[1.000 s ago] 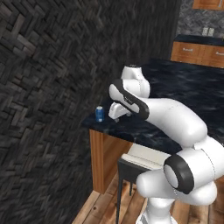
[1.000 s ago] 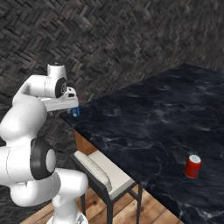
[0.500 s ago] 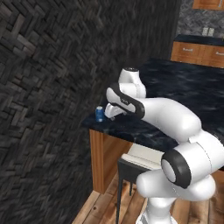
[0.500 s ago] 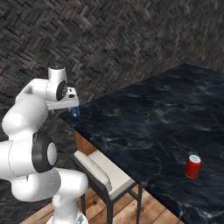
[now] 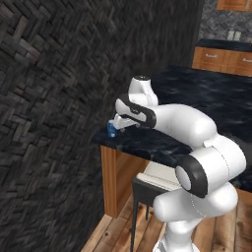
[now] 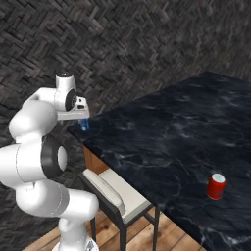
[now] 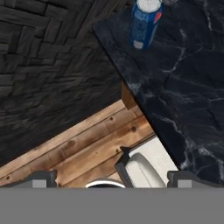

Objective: Four empty soda cans are scattered around the kitchen. Gather all the cans and cluster them next to the stove for recycling.

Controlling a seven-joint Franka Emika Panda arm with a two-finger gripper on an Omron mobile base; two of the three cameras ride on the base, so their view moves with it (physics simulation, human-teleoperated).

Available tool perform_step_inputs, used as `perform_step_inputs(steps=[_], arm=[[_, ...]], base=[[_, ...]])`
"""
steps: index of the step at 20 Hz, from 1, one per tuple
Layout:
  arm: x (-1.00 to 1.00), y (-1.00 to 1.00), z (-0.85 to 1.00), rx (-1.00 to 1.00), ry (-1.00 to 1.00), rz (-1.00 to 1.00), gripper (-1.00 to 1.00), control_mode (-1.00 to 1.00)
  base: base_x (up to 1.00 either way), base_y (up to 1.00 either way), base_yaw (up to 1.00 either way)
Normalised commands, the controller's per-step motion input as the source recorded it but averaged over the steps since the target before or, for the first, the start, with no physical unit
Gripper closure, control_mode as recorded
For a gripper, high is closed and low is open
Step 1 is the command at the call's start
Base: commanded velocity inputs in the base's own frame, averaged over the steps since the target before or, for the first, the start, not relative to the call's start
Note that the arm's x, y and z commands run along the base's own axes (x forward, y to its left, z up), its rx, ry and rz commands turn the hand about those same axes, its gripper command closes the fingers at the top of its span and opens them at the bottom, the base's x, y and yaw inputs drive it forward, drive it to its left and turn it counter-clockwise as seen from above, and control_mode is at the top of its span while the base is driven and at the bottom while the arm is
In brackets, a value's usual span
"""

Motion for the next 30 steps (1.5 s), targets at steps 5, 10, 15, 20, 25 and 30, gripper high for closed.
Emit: perform_step_inputs(steps=[5, 10, 15, 20, 25, 30], arm=[[0.27, 0.05, -0.14, 0.0, 0.0, -0.11, -1.0, -1.0], [0.25, 0.11, -0.16, 0.01, -0.03, -0.07, -1.0, -1.0], [0.3, 0.02, -0.09, 0.0, -0.01, -0.03, -1.0, -1.0], [0.32, 0.0, -0.05, 0.0, 0.0, 0.0, -1.0, -1.0], [0.26, 0.03, -0.08, 0.0, 0.0, 0.0, -1.0, -1.0], [0.2, 0.04, -0.1, 0.0, 0.0, 0.0, -1.0, -1.0]], base=[[0.0, 0.0, 0.0], [0.0, 0.0, 0.0], [0.0, 0.0, 0.0], [0.0, 0.0, 0.0], [0.0, 0.0, 0.0], [0.0, 0.0, 0.0]])
